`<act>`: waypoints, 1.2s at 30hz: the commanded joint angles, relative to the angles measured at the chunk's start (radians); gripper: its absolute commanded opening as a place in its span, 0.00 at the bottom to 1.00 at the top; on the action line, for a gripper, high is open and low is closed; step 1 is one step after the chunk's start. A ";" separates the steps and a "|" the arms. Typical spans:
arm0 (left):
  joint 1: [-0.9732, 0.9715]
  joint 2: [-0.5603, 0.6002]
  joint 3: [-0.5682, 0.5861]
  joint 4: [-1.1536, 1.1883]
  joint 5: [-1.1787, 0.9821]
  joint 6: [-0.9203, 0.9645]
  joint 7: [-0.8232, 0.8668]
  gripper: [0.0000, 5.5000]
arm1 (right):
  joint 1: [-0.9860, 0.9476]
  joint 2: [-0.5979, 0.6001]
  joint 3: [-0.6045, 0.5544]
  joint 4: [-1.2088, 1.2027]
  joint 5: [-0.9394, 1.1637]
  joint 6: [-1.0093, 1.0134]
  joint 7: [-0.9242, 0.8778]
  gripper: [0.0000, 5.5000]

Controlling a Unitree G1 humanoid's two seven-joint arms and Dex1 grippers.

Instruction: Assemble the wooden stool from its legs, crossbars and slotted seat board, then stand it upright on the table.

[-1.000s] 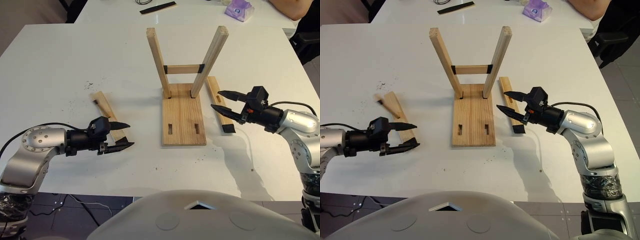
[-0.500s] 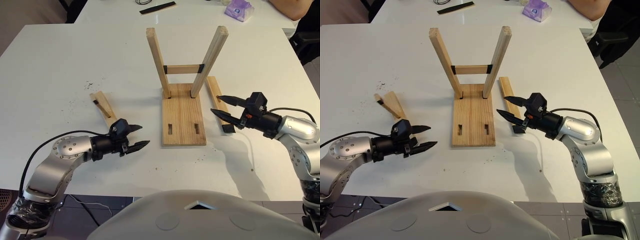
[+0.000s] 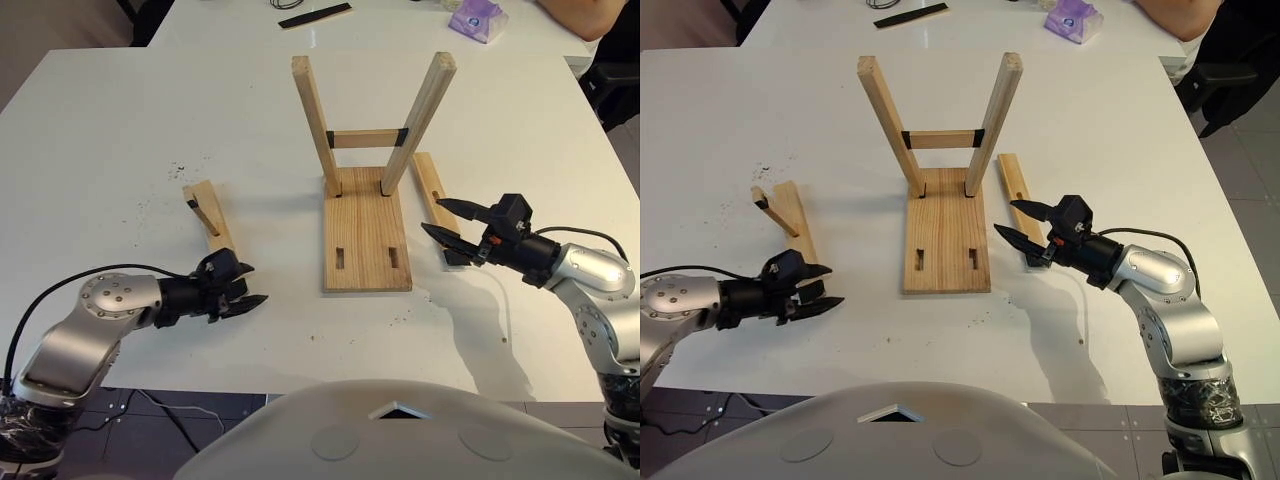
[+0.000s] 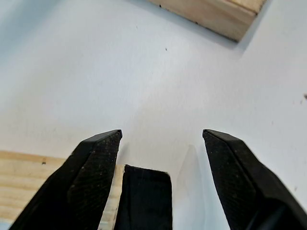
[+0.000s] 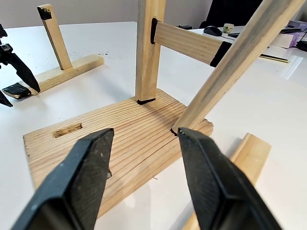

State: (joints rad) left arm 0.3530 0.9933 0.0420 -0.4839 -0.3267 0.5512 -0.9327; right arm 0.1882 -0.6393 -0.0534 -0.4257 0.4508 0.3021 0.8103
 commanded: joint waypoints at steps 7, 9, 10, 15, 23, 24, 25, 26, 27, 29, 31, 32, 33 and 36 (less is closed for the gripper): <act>-0.009 0.112 0.104 0.222 0.083 -0.139 -0.094 0.57 | 0.023 -0.011 -0.054 -0.033 -0.002 -0.004 -0.009 0.44; -0.044 0.111 0.128 0.246 0.065 -0.138 -0.104 0.57 | 0.021 -0.014 -0.056 -0.029 -0.001 -0.004 -0.005 0.44; -0.076 0.101 0.150 0.247 0.026 -0.101 -0.107 0.57 | 0.018 -0.016 -0.057 -0.025 -0.001 -0.005 -0.002 0.44; -0.195 0.068 0.192 0.266 -0.041 -0.001 -0.068 0.57 | 0.009 -0.020 -0.060 -0.013 -0.003 -0.007 0.011 0.44; -0.208 -0.003 0.142 0.320 -0.007 0.017 0.002 0.61 | -0.012 -0.024 -0.045 0.012 -0.022 -0.011 0.023 0.44; -0.211 -0.012 0.143 0.330 -0.007 0.024 0.011 0.63 | -0.012 -0.025 -0.046 0.014 -0.023 -0.012 0.026 0.44; -0.213 -0.020 0.146 0.338 -0.010 0.033 0.017 0.66 | -0.013 -0.025 -0.047 0.015 -0.023 -0.011 0.029 0.44; -0.218 -0.028 0.145 0.353 -0.009 0.033 0.019 0.68 | -0.015 -0.025 -0.048 0.017 -0.023 -0.011 0.032 0.44; -0.224 -0.036 0.140 0.374 -0.005 0.033 0.023 0.71 | -0.016 -0.025 -0.048 0.018 -0.024 -0.011 0.033 0.44; -0.228 -0.049 0.131 0.399 0.004 0.024 0.029 0.72 | -0.023 -0.025 -0.046 0.023 -0.024 -0.010 0.037 0.44; -0.231 -0.059 0.123 0.412 0.009 0.017 0.031 0.72 | -0.032 -0.024 -0.043 0.026 -0.024 -0.007 0.041 0.44; -0.232 -0.065 0.113 0.421 0.018 0.008 0.032 0.72 | -0.037 -0.024 -0.041 0.028 -0.025 -0.006 0.043 0.44; -0.234 -0.071 0.104 0.430 0.027 -0.001 0.034 0.72 | -0.040 -0.023 -0.038 0.030 -0.026 -0.006 0.044 0.44; -0.223 -0.085 0.083 0.438 0.035 -0.020 0.030 0.72 | -0.049 -0.025 -0.033 0.037 -0.027 -0.006 0.051 0.44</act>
State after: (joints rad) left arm 0.1290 0.9202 0.1452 -0.0507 -0.3108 0.5462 -0.9025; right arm 0.1565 -0.6536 -0.0878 -0.3933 0.4302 0.2996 0.8523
